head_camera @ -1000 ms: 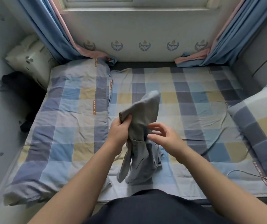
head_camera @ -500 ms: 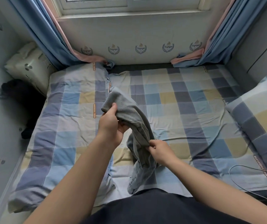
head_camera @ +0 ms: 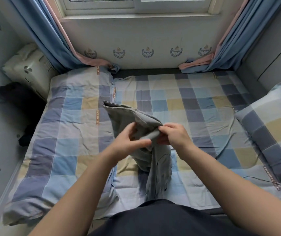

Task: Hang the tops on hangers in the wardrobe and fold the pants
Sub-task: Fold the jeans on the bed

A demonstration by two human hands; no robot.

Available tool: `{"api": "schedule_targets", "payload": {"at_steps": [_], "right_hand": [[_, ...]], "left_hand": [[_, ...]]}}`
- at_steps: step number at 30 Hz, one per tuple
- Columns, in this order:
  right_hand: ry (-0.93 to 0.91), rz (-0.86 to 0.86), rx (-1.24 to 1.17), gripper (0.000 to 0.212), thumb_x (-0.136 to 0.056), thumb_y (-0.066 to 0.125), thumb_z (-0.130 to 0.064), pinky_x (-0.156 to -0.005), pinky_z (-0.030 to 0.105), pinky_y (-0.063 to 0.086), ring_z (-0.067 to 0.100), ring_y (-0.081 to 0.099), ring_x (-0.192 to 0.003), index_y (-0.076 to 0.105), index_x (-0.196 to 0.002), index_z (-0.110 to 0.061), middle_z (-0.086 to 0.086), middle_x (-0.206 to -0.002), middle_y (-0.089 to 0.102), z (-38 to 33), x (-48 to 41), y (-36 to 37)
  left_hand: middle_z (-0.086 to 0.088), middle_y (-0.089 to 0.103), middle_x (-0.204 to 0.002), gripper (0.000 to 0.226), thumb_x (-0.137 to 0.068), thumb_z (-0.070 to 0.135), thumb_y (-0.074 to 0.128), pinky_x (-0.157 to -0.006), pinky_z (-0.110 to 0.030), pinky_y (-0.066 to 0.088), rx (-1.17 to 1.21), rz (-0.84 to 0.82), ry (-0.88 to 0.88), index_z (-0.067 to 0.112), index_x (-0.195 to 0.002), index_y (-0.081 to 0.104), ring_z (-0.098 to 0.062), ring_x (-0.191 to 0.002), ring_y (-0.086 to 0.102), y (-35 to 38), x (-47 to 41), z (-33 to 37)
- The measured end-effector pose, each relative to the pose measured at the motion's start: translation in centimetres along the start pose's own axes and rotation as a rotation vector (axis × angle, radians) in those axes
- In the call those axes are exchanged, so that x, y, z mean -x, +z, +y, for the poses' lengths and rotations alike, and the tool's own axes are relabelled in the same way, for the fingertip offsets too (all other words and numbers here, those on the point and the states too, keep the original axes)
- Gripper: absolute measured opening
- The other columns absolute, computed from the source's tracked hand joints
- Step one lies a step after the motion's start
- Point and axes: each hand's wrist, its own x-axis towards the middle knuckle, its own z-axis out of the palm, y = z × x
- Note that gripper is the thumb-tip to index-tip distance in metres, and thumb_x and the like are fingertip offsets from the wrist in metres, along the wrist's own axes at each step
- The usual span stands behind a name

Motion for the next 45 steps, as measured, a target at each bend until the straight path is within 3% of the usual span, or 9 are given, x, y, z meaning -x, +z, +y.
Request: {"api": "schedule_targets", "payload": {"at_steps": [5, 14, 20, 26, 32, 35, 38, 42, 45], "right_hand": [[0.029, -0.080, -0.179, 0.024, -0.099, 0.055, -0.007, -0.050, 0.028, 0.057, 0.022, 0.069, -0.053, 0.061, -0.075, -0.006, 0.009, -0.061, 0.065, -4.1, -0.2, 1.1], [0.111, -0.101, -0.333, 0.023, -0.102, 0.052, -0.018, -0.063, 0.033, 0.061, 0.027, 0.076, -0.074, 0.065, -0.090, -0.004, 0.009, -0.074, 0.072, -4.7, -2.0, 1.1], [0.108, -0.162, -0.104, 0.018, -0.101, 0.056, -0.019, -0.084, 0.042, 0.056, 0.025, 0.072, -0.089, 0.064, -0.086, -0.013, 0.010, -0.098, 0.077, -1.6, -1.5, -0.6], [0.102, -0.175, 0.226, 0.009, -0.095, 0.068, -0.019, -0.076, 0.035, 0.050, 0.021, 0.063, -0.087, 0.065, -0.094, -0.011, 0.020, -0.101, 0.071, 3.3, 0.3, -1.5], [0.077, -0.275, 0.641, 0.113, -0.061, 0.078, -0.070, -0.113, 0.040, 0.038, 0.018, 0.040, -0.139, 0.028, -0.151, -0.024, -0.003, -0.152, 0.038, 7.6, 0.8, -0.4], [0.039, -0.171, 0.714, 0.134, -0.047, 0.072, -0.082, -0.117, 0.047, 0.033, 0.022, 0.026, -0.148, 0.013, -0.156, -0.030, -0.002, -0.161, 0.023, 8.5, 0.7, 0.9], [0.031, -0.073, 0.804, 0.112, -0.060, 0.070, -0.074, -0.109, 0.049, 0.041, 0.027, 0.039, -0.139, 0.022, -0.150, -0.027, 0.001, -0.156, 0.030, 8.9, 0.3, 1.5], [0.007, 0.060, 0.944, 0.030, -0.088, 0.054, -0.035, -0.080, 0.041, 0.050, 0.037, 0.061, -0.106, 0.051, -0.113, -0.019, 0.013, -0.116, 0.065, 8.0, -1.1, 0.5], [-0.105, 0.094, 0.815, 0.019, -0.090, 0.055, -0.018, -0.077, 0.037, 0.048, 0.036, 0.062, -0.099, 0.062, -0.107, -0.017, 0.014, -0.106, 0.069, 6.4, -2.3, -0.9]], "left_hand": [[0.028, 0.069, -0.102, 0.052, -0.077, 0.023, 0.088, -0.078, -0.008, 0.050, -0.149, 0.032, 0.019, 0.035, -0.119, 0.059, 0.013, -0.097, 0.063, 2.8, -0.8, -3.1], [-0.004, 0.072, -0.108, 0.018, -0.099, 0.029, 0.058, -0.088, -0.046, 0.052, -0.455, 0.312, 0.040, 0.017, -0.109, 0.067, -0.028, -0.101, 0.064, 3.6, -2.9, -4.0], [0.004, 0.075, -0.097, 0.010, -0.098, 0.022, 0.062, -0.084, -0.038, 0.053, -0.168, 0.415, -0.055, 0.023, -0.095, 0.071, -0.020, -0.097, 0.069, 3.6, -3.2, -5.2], [-0.005, 0.076, -0.098, 0.006, -0.099, 0.020, 0.063, -0.083, -0.045, 0.058, 0.283, 0.574, -0.163, 0.018, -0.097, 0.068, -0.028, -0.096, 0.072, 2.3, -4.0, -3.1], [-0.011, 0.077, -0.085, 0.016, -0.103, 0.019, 0.057, -0.058, -0.035, 0.061, 0.655, 0.570, -0.216, 0.006, -0.102, 0.066, -0.023, -0.072, 0.075, 1.9, -4.2, 0.0], [-0.011, 0.076, -0.084, 0.022, -0.105, 0.020, 0.053, -0.058, -0.035, 0.062, 0.731, 0.523, -0.223, 0.003, -0.104, 0.067, -0.022, -0.070, 0.074, 2.3, -4.2, 1.3], [-0.010, 0.077, -0.082, 0.021, -0.105, 0.020, 0.052, -0.056, -0.033, 0.061, 0.787, 0.500, -0.203, 0.003, -0.106, 0.066, -0.020, -0.069, 0.075, 2.2, -4.4, 2.2], [-0.012, 0.076, -0.089, 0.023, -0.106, 0.022, 0.051, -0.059, -0.036, 0.063, 0.781, 0.500, -0.200, 0.004, -0.113, 0.063, -0.023, -0.075, 0.075, 1.9, -4.5, 2.8], [-0.013, 0.077, -0.095, 0.023, -0.106, 0.024, 0.052, -0.064, -0.037, 0.064, 0.776, 0.508, -0.180, 0.005, -0.112, 0.063, -0.024, -0.081, 0.076, 1.0, -4.3, 2.4]]}}
